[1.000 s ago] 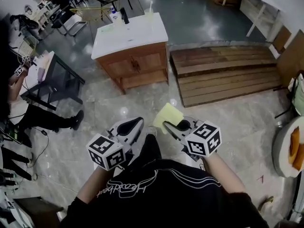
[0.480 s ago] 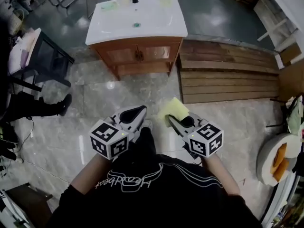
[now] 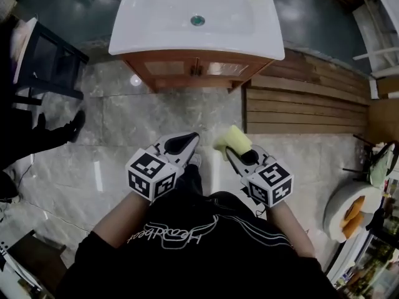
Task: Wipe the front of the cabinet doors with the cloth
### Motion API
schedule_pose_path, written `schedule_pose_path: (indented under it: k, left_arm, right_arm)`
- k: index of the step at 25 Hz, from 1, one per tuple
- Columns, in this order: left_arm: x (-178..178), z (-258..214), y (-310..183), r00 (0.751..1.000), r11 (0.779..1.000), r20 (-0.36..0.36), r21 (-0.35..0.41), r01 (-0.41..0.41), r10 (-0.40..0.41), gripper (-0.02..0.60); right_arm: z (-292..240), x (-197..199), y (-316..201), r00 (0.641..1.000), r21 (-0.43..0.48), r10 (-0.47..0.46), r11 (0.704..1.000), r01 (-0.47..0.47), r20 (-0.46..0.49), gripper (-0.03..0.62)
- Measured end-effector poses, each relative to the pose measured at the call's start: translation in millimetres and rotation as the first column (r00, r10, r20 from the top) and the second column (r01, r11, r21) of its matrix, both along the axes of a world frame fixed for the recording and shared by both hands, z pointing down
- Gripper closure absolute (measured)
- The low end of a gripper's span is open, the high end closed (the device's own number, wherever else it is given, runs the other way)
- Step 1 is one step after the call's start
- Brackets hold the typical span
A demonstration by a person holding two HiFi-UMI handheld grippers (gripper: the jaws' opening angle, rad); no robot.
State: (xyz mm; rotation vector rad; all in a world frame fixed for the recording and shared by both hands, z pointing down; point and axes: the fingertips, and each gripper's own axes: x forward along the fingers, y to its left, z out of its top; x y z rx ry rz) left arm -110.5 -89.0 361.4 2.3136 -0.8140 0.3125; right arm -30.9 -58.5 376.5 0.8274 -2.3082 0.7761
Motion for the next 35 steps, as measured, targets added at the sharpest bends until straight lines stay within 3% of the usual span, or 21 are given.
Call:
schedule_pose_path:
  k: [10,20,27,35]
  left_arm:
    - [3,46,-66,0.998,0.998,-0.001,-0.025,0.056,-0.057,0.575]
    - [-12,87,-88,0.988,0.986,0.047,-0.064,0.151,-0.148,0.575]
    - [-26,131,-115,0.98,0.979,0.026,-0.054,0.196,-0.195,0.575]
    - [-42,168,-141,0.956,0.952,-0.016,-0.105,0.288,-0.291,0.575]
  right_arm:
    - [47,0,-72,0.999,0.0,0.027,1.0,-0.027,-0.043,0.554]
    - [98,-20,-131,0.994,0.028,-0.074,0.997,0.076,-0.075,0.554]
    - [137,-37,-182,0.99,0.086,-0.103,0.99,0.112,-0.101,0.554]
    - [171,-49,-224,0.99,0.146,-0.093,0.984,0.107,-0.103,0.554]
